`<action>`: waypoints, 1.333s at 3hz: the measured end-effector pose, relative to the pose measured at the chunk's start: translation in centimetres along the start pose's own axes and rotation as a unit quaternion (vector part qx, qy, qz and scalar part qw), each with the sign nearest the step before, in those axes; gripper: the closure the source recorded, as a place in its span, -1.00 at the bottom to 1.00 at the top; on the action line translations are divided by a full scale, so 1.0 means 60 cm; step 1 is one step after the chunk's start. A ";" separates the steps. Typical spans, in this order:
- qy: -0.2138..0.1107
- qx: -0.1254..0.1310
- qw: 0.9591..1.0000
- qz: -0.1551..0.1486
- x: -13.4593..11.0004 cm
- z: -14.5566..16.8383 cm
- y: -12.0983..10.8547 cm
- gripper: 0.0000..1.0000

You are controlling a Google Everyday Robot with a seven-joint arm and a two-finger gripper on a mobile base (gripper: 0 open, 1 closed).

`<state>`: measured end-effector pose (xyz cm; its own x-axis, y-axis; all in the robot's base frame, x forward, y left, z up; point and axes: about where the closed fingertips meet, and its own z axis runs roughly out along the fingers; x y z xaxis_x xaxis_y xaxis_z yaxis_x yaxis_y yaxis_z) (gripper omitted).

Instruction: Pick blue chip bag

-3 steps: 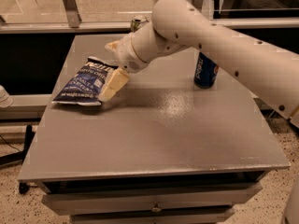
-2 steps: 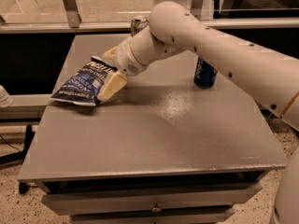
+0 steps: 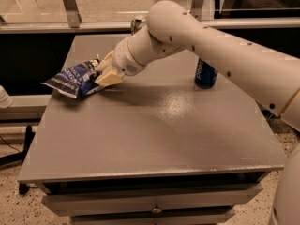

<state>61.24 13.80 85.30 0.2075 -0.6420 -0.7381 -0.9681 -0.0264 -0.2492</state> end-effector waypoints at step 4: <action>-0.097 0.070 0.992 0.034 -0.125 -0.126 -0.017 1.00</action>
Offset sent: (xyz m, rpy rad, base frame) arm -0.0179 -0.0162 0.1178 0.1792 -0.0386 -0.0979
